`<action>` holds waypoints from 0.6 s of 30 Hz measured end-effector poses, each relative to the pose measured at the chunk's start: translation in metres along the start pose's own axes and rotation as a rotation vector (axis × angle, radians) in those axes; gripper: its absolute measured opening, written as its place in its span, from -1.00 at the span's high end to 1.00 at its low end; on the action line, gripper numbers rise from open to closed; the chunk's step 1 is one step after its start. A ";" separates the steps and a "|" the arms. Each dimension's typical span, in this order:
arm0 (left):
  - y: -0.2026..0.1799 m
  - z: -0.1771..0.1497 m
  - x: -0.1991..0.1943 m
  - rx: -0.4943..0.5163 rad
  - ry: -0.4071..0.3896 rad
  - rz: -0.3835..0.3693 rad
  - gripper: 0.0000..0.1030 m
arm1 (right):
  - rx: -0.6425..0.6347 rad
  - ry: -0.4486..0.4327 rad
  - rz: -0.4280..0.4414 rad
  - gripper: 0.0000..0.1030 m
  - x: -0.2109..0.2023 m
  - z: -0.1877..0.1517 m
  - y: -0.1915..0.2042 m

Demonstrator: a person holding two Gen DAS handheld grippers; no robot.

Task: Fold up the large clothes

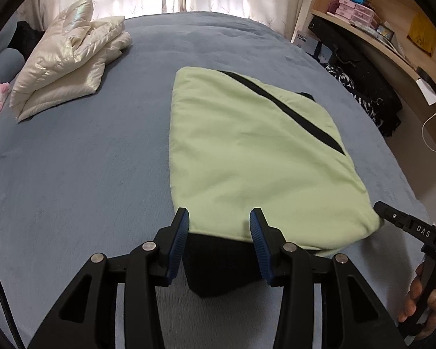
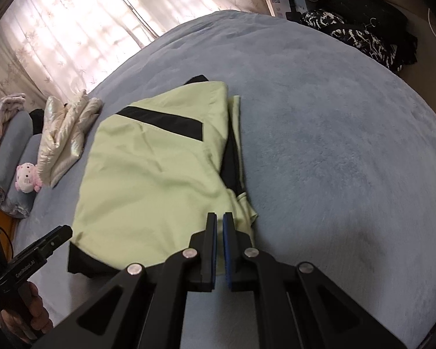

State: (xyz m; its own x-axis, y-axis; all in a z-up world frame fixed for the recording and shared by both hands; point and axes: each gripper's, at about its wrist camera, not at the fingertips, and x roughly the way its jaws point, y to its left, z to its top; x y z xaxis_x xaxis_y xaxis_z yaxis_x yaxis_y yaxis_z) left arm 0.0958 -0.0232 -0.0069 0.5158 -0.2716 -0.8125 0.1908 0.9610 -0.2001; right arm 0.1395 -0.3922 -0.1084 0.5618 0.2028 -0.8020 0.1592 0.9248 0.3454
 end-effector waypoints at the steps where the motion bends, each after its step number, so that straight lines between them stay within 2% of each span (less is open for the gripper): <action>1: 0.000 -0.001 -0.004 -0.001 -0.006 -0.002 0.17 | 0.007 0.000 0.008 0.92 -0.004 -0.002 0.001; 5: 0.000 -0.005 -0.019 -0.004 -0.018 -0.002 0.09 | 0.016 -0.001 0.027 0.89 -0.013 -0.011 0.005; 11: 0.008 -0.012 -0.027 -0.032 0.007 0.004 0.00 | -0.007 0.030 0.035 0.60 -0.016 -0.025 0.017; 14: 0.014 -0.016 -0.025 -0.056 0.033 0.007 -0.03 | -0.014 0.041 0.047 0.53 -0.017 -0.030 0.023; 16: 0.017 -0.018 -0.024 -0.063 0.044 -0.008 -0.05 | -0.020 0.045 0.050 0.38 -0.017 -0.031 0.027; 17: 0.018 -0.018 -0.023 -0.068 0.052 -0.018 -0.11 | -0.025 0.045 0.053 0.23 -0.017 -0.032 0.029; 18: 0.019 -0.019 -0.021 -0.072 0.059 -0.021 -0.24 | -0.032 0.045 0.053 0.08 -0.018 -0.032 0.031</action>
State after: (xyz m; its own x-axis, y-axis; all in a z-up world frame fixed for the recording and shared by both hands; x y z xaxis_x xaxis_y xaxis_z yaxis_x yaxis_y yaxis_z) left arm 0.0727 0.0017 -0.0034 0.4621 -0.2905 -0.8379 0.1398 0.9569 -0.2546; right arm 0.1088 -0.3573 -0.0989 0.5319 0.2656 -0.8041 0.1039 0.9219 0.3732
